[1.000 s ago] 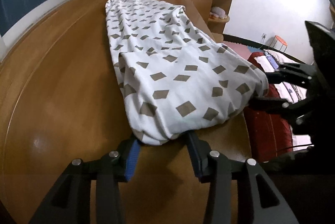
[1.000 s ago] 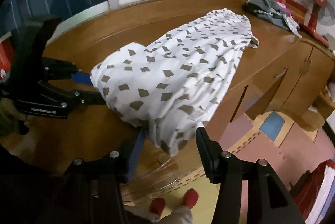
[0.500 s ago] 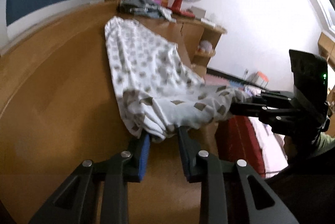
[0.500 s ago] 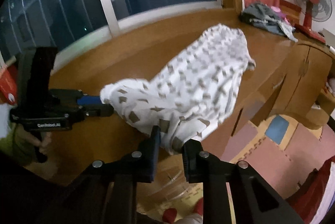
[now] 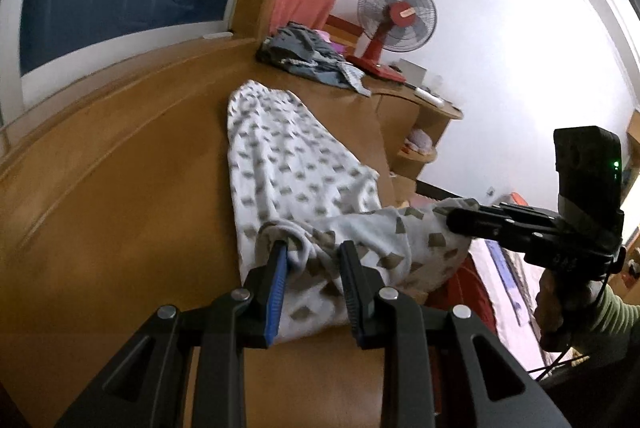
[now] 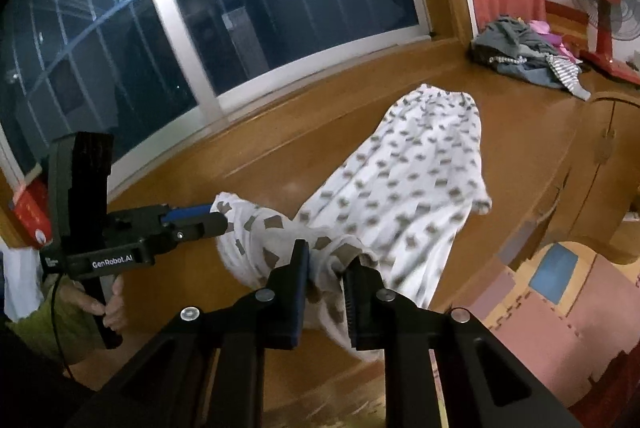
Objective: Fold clothes
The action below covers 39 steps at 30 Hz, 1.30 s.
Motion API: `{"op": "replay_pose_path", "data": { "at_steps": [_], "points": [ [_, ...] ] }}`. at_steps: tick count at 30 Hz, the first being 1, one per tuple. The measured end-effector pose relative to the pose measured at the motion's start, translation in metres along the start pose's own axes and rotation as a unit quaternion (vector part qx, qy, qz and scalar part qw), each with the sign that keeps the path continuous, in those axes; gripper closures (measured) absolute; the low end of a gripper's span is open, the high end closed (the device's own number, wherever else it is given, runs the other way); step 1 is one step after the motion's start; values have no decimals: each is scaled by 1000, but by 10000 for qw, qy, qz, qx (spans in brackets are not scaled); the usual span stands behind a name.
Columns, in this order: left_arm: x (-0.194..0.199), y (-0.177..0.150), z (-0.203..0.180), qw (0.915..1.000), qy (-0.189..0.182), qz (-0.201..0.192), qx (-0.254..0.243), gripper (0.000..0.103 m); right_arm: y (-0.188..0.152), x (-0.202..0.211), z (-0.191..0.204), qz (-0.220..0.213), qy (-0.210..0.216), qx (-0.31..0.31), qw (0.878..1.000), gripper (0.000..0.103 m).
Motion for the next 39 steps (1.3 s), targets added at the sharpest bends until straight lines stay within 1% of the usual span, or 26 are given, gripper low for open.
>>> {"op": "replay_pose_path", "data": {
  "at_steps": [5, 7, 8, 11, 13, 15, 16, 17, 18, 21, 22, 23, 24, 25, 29, 32, 35, 39],
  "points": [
    [-46, 31, 19, 9994, 297, 152, 25, 80, 34, -40, -37, 126, 58, -169, 9998, 87],
    [-65, 39, 29, 9988, 408, 244, 65, 80, 38, -58, -52, 267, 39, -261, 9993, 87],
    [-73, 40, 33, 9984, 467, 296, 73, 80, 39, -66, -59, 337, 29, -308, 9990, 87],
    [-101, 36, 47, 9958, 654, 614, 207, 80, 45, -92, -81, 550, 0, -446, 9975, 87],
    [-119, 28, 51, 9932, 677, 881, 343, 80, 38, -111, -97, 818, -110, -516, 9953, 87],
    [-129, 20, 52, 9905, 817, 1062, 315, 79, 27, -122, -107, 994, -93, -570, 9934, 87],
    [-132, 16, 51, 9891, 894, 1131, 282, 78, 26, -123, -108, 989, -23, -601, 9933, 86],
    [-134, 14, 51, 9878, 969, 1193, 256, 73, 26, -122, -109, 982, 22, -618, 9932, 86],
    [-136, 12, 52, 9862, 1061, 1244, 250, 69, 26, -121, -110, 975, 67, -635, 9932, 86],
    [-131, 16, 52, 9863, 981, 1270, 383, 69, 26, -107, -115, 871, 122, -862, 9924, 84],
    [-126, 17, 52, 9865, 933, 1271, 433, 69, 26, -100, -117, 808, 119, -948, 9921, 78],
    [-118, 17, 51, 9873, 900, 1233, 438, 69, 24, -88, -120, 670, 37, -1036, 9924, 67],
    [-110, 18, 50, 9880, 867, 1195, 443, 69, 24, -78, -122, 572, -33, -1091, 9924, 64],
    [-102, 18, 48, 9887, 827, 1162, 458, 69, 23, -68, -124, 474, -103, -1145, 9922, 63],
    [-76, 2, 39, 9891, 596, 1146, 704, 69, 9, -33, -121, 508, -48, -1472, 9878, 63],
    [-61, -17, 30, 9879, 518, 1158, 889, 69, -9, -18, -103, 631, -245, -1182, 9907, 63],
    [-60, -33, 19, 9868, 333, 1200, 1039, 69, -23, -17, -76, 728, -486, -575, 9945, 63],
    [-73, -38, 10, 9884, 281, 1168, 929, 69, -32, -39, -65, 727, -885, -78, 9934, 63]
  ]
}}
Point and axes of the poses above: each gripper's, at about its wrist camera, not at the fingertips, and x roughly against the way its jaws point, z to its left, y to its top, the point moved 7 cm from there along -x, roughly the way its jaws point, and after that the axes turned 8 degrees about -x, right-handed, at the moved point
